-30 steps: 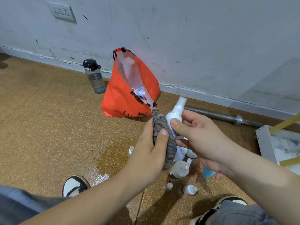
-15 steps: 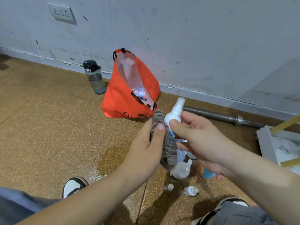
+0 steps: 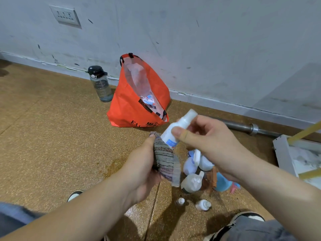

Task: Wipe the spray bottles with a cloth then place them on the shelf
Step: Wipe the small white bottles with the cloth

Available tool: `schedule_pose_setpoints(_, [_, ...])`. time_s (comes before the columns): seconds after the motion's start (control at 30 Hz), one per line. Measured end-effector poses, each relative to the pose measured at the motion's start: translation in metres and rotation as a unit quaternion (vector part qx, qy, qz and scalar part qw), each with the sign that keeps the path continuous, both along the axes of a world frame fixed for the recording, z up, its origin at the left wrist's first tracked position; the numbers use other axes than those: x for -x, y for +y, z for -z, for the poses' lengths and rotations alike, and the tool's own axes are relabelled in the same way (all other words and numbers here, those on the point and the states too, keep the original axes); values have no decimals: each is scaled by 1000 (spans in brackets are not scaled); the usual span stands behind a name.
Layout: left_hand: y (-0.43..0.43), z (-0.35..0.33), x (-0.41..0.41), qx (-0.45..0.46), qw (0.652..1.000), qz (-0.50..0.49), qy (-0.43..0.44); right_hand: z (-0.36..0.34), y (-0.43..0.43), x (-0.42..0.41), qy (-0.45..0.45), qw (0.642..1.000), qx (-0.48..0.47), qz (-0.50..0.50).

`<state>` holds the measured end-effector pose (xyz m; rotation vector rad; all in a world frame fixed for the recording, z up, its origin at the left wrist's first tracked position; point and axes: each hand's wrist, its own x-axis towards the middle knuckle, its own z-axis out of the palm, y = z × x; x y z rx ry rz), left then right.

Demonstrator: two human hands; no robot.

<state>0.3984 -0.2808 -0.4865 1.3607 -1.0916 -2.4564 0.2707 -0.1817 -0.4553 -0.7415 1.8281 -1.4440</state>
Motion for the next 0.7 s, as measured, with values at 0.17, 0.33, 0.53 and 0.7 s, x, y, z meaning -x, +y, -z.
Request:
schedule_pose_setpoints(0.17, [0, -4, 1, -6, 1000, 24, 11, -12, 2, 15, -41, 999, 6, -10])
schedule_pose_setpoints(0.33, [3, 0, 0, 149, 987, 47, -43, -9, 4, 16, 34, 999, -8, 0])
schedule_pose_setpoints(0.53, [12, 16, -10, 671, 726, 142, 52, 3, 4, -5, 90, 995, -38, 19])
schedule_pose_setpoints(0.7, [1, 23, -8, 585, 793, 132, 104, -2, 2, -9, 99, 995, -2, -5])
